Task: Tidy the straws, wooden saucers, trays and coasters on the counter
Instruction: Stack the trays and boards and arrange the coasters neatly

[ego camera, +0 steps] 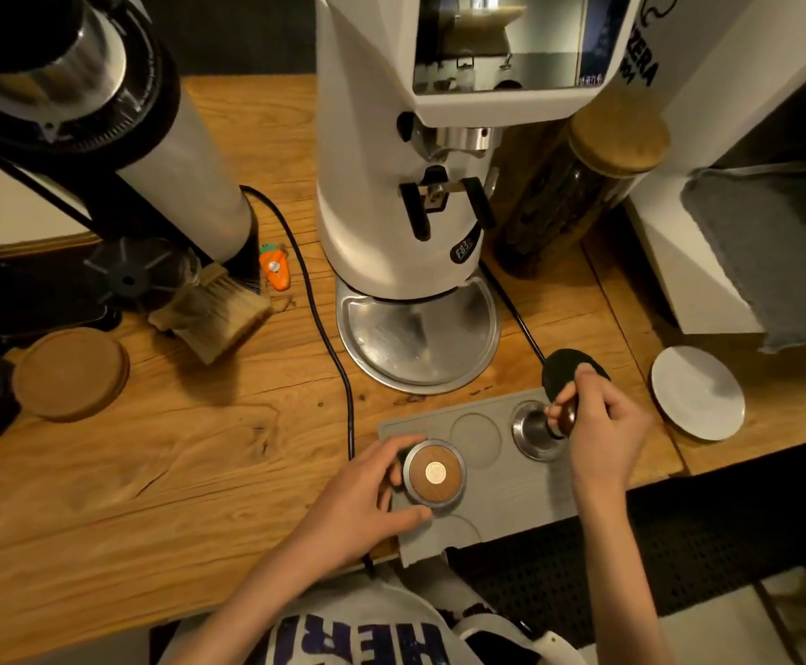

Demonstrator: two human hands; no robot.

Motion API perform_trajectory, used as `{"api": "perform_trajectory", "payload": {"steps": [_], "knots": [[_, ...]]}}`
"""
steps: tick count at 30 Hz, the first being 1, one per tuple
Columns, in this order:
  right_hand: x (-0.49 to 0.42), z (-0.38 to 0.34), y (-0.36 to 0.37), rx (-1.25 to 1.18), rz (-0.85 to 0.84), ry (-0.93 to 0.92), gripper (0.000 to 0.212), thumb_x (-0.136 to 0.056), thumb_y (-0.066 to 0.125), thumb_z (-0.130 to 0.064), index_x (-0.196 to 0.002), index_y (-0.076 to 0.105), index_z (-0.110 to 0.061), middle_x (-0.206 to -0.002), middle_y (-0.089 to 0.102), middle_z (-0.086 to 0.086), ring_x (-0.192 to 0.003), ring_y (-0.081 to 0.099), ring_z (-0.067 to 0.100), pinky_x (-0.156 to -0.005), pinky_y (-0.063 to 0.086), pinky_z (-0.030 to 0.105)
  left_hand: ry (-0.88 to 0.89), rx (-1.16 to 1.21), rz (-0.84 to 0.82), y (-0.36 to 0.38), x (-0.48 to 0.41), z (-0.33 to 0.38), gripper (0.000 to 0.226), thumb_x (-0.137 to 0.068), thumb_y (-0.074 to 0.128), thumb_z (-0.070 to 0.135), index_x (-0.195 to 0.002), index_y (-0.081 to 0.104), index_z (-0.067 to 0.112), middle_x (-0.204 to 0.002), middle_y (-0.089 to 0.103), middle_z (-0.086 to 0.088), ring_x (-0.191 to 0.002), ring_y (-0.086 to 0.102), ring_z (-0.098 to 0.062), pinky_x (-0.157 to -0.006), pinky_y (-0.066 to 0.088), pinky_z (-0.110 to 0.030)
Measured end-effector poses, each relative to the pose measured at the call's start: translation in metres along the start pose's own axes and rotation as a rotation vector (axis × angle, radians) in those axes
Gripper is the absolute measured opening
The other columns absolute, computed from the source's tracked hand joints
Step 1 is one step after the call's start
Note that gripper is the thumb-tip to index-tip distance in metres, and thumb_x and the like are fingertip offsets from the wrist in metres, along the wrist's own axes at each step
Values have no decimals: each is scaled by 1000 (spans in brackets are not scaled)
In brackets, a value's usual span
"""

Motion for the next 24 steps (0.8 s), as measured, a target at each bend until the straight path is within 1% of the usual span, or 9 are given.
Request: {"api": "perform_trajectory", "payload": {"steps": [3,6,10,12,14,16,20,22,24], "knots": [[-6,2,7,16,-9,11,42,-99,54,-27,-59,67,-23,-52,60,1,-51,58,16,-58,51,27,-3,-4,-3,1,0,-1,75,-74,76,43,-127,27,61,-114,38,39,-102,45,16,-76,39,-9],[-10,6,4,0,24,41,40,-97,55,-30,-59,68,-25,-52,61,0,-52,59,18,-62,52,36,13,1,-16,3,1,-3,78,-72,76,46,-128,25,62,-114,39,36,-103,39,22,-77,36,-7],[-13,4,7,39,-2,-4,41,-98,54,-27,-59,67,-23,-51,61,1,-49,59,18,-58,50,35,21,-25,-13,5,1,-5,80,-73,76,46,-131,23,60,-115,37,38,-105,36,25,-79,33,-1],[-8,3,11,70,-14,-35,42,-99,54,-25,-58,65,-21,-52,60,3,-51,59,20,-57,50,36,24,-73,-9,5,0,-5,82,-73,75,49,-135,22,58,-117,37,34,-104,41,18,-82,35,-5],[-6,4,10,64,17,-24,43,-99,54,-24,-58,65,-24,-52,61,0,-52,59,17,-58,51,33,44,-188,-5,6,0,-3,87,-73,71,55,-139,15,57,-120,34,29,-104,44,8,-85,43,-13],[-6,4,7,51,34,-18,44,-100,54,-23,-57,64,-26,-51,60,-4,-51,59,12,-59,51,30,85,-348,20,6,-2,2,90,-73,68,59,-142,10,53,-122,34,23,-100,48,1,-79,52,-22],[-5,3,8,36,28,-11,44,-100,54,-22,-58,66,-28,-52,61,-3,-53,59,15,-62,52,39,185,-605,98,3,-11,11,83,-72,61,68,-142,26,38,-124,52,11,-103,56,-9,-69,54,-28],[-5,4,8,29,34,-13,44,-100,54,-23,-58,66,-29,-53,61,-3,-54,60,17,-62,52,38,249,-707,117,2,-18,16,79,-69,59,72,-134,40,31,-117,62,8,-102,60,-13,-64,54,-30],[-5,4,7,19,46,-26,43,-100,54,-23,-58,65,-27,-52,60,0,-53,60,21,-60,52,33,310,-773,86,1,-24,19,75,-65,58,75,-122,48,28,-105,67,7,-91,63,-15,-56,51,-28]]}}
Point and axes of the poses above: each hand's wrist, its own x-axis away from the middle knuckle, its own y-axis out of the palm, z = x × y, the point moved 5 cm from there along -x, towards the middle knuckle
